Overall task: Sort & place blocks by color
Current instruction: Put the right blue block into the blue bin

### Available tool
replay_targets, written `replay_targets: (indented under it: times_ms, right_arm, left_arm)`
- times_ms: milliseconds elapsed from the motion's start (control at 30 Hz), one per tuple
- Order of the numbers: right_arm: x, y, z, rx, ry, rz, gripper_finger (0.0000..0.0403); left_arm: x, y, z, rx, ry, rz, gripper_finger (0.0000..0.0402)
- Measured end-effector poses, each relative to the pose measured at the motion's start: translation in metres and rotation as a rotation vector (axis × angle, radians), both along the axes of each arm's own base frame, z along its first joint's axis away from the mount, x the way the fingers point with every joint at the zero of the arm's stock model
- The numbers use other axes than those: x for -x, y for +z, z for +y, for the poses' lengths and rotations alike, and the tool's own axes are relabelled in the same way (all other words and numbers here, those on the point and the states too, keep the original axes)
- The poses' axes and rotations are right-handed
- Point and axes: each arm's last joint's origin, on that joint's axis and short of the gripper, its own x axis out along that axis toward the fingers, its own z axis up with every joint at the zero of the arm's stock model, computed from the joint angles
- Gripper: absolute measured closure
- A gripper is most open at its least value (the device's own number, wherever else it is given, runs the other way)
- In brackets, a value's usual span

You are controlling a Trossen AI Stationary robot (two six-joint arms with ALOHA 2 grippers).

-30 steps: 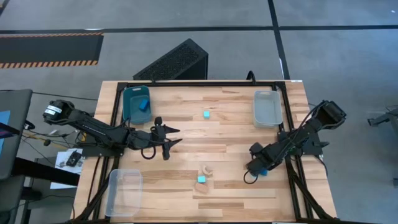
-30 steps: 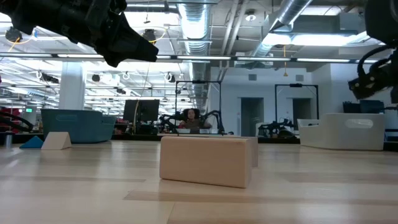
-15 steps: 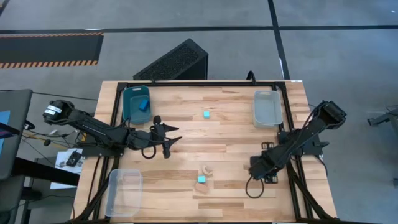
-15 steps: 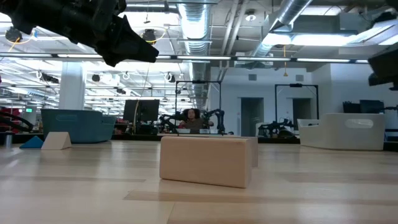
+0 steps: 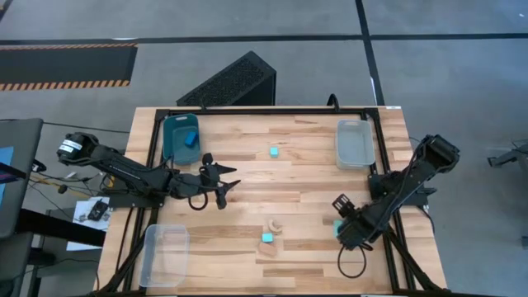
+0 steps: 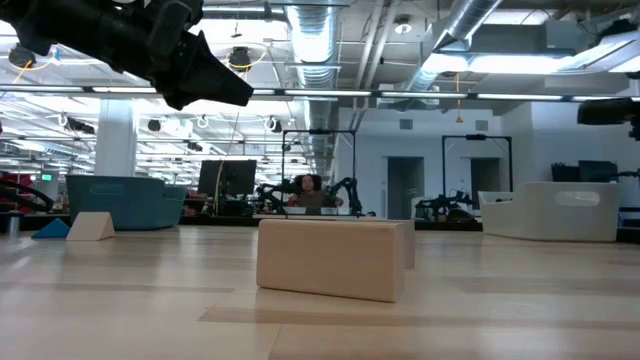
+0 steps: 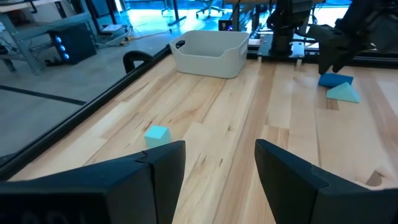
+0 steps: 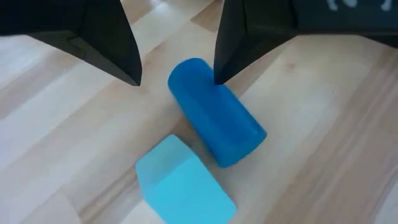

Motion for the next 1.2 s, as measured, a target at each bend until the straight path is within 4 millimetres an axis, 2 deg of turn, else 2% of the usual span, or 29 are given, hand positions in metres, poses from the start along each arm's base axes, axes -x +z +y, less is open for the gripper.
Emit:
replay_targets:
  times_ms: [167,300,467,633,733,967,1200]
  right_arm:
    - [0.001,-0.001,0.002,-0.025,0.092,0.028,0.0178]
    - [0.002,-0.011,0.001,-0.044,0.112,0.005,0.0178]
    - [0.007,-0.021,-0.003,-0.065,0.108,0.035,0.0178]
    - [0.002,-0.021,-0.008,-0.061,0.070,0.020,0.0185]
    - [-0.003,-0.021,-0.013,-0.060,0.034,0.007,0.0206]
    - [-0.008,-0.020,-0.019,-0.095,0.000,0.035,0.0289]
    - [-0.008,-0.021,-0.021,-0.095,-0.016,0.043,0.0329]
  left_arm:
    - [0.000,0.000,0.000,-0.001,0.001,0.000,0.0216]
    - [0.000,-0.001,0.000,-0.004,0.002,0.014,0.0216]
    - [0.002,-0.005,0.000,-0.016,0.002,0.058,0.0216]
    - [0.002,-0.005,0.001,-0.021,0.002,0.059,0.0216]
    - [0.002,-0.005,0.001,-0.028,0.017,0.058,0.0216]
    - [0.002,-0.005,0.001,-0.032,0.028,0.057,0.0216]
    - [0.002,-0.005,0.001,-0.026,0.032,0.054,0.0216]
